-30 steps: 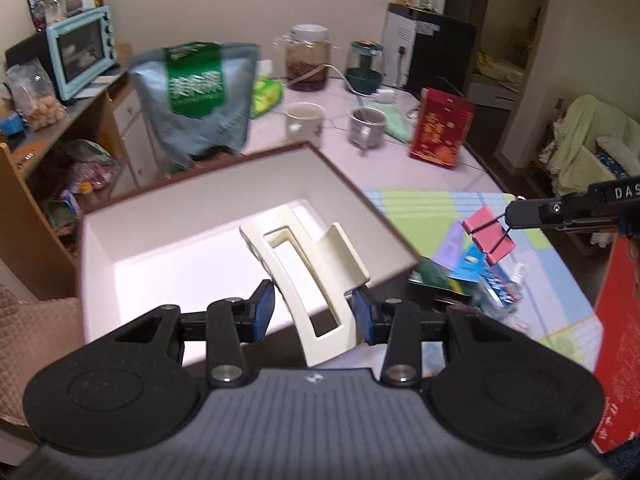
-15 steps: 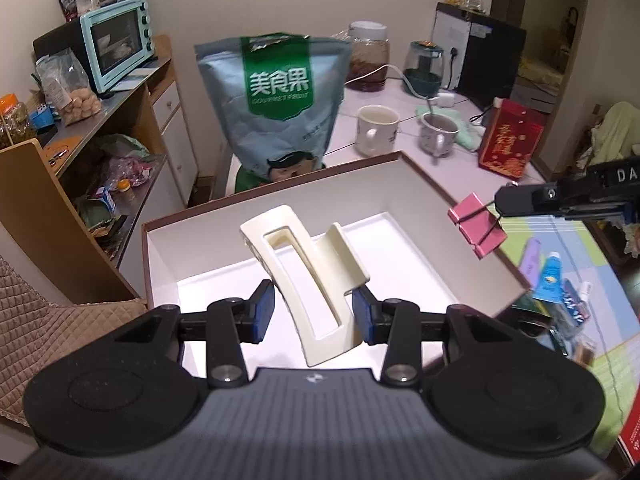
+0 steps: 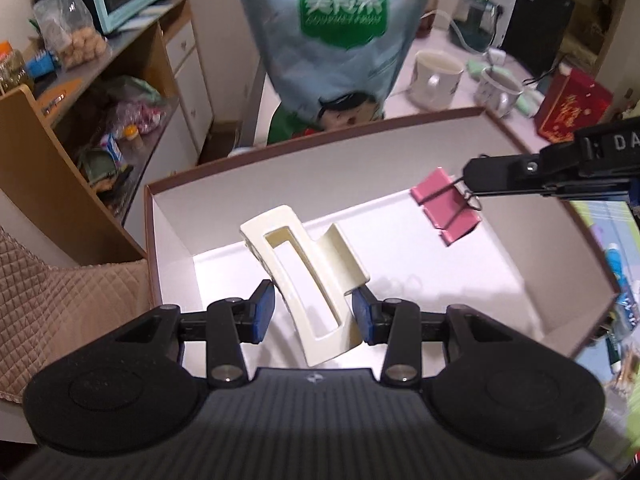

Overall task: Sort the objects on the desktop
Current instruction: 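Carry the claw clip into the box with the left tool while the right tool carries the pink binder clip, then open both tools to drop the claw clip and binder clip in the box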

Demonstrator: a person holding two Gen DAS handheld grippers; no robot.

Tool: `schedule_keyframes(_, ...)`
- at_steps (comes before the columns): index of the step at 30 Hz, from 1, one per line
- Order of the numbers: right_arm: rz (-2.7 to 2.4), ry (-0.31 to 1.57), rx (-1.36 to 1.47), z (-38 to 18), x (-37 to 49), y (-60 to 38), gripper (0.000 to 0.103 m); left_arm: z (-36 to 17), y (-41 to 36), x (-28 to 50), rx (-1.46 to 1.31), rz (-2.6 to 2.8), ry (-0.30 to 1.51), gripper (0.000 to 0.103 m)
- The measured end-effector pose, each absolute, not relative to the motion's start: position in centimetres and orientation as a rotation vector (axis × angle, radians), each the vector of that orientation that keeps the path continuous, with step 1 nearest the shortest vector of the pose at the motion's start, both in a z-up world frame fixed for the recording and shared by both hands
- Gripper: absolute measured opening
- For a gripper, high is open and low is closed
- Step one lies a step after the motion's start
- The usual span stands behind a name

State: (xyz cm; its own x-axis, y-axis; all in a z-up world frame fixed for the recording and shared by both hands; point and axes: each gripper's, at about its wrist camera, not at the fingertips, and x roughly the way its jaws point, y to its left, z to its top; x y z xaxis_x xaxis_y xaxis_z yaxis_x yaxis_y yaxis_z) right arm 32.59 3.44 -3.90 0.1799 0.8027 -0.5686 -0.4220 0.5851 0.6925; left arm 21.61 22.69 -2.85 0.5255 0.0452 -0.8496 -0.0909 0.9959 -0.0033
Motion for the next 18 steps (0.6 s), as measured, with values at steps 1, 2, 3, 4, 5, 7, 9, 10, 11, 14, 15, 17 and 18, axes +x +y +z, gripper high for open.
schedule_keyframes(1, 0.898, 1.086, 0.423, -4.4, 33.0, 4.0, 0.000, -3.2, 23.0, 22.0, -0.051, 0.083, 1.026, 0.037)
schedule_keyframes(2, 0.892, 1.099, 0.419, -5.0, 33.3, 4.6, 0.000, -3.6, 23.3, 22.5, -0.047, 0.082, 1.037, 0.037)
schedule_keyframes(3, 0.886, 1.110, 0.415, -5.5, 33.6, 5.1, 0.000, -4.0, 23.6, 23.0, -0.043, 0.080, 1.047, 0.037)
schedule_keyframes(4, 0.880, 1.120, 0.413, -6.0, 33.9, 5.5, 0.000, -4.4, 23.8, 23.4, -0.038, 0.078, 1.057, 0.037)
schedule_keyframes(5, 0.875, 1.130, 0.412, -6.4, 34.1, 5.8, 0.000, -4.9, 24.1, 23.9, -0.030, 0.076, 1.069, 0.037)
schedule_keyframes(7, 0.865, 1.149, 0.408, -7.3, 34.4, 6.5, 0.000, -5.7, 24.6, 24.8, -0.013, 0.071, 1.094, 0.037)
schedule_keyframes(9, 0.855, 1.169, 0.405, -8.2, 34.7, 7.1, 0.000, -6.4, 25.1, 25.5, 0.005, 0.064, 1.115, 0.037)
schedule_keyframes(10, 0.850, 1.178, 0.403, -8.6, 34.9, 7.4, 0.000, -6.6, 25.2, 25.7, 0.014, 0.060, 1.124, 0.037)
schedule_keyframes(11, 0.845, 1.188, 0.402, -9.1, 35.1, 7.7, 0.000, -6.9, 25.3, 26.0, 0.024, 0.057, 1.132, 0.037)
schedule_keyframes(14, 0.832, 1.213, 0.405, -10.2, 35.5, 8.4, 0.000, -7.5, 25.4, 26.6, 0.045, 0.048, 1.150, 0.037)
schedule_keyframes(15, 0.829, 1.219, 0.407, -10.5, 35.7, 8.6, 0.000, -7.7, 25.4, 26.8, 0.048, 0.048, 1.154, 0.037)
schedule_keyframes(17, 0.820, 1.224, 0.408, -10.9, 35.9, 8.8, 0.000, -8.2, 25.5, 27.2, 0.048, 0.044, 1.167, 0.037)
schedule_keyframes(18, 0.815, 1.227, 0.411, -11.0, 36.0, 8.8, 0.000, -8.4, 25.5, 27.4, 0.047, 0.042, 1.171, 0.037)
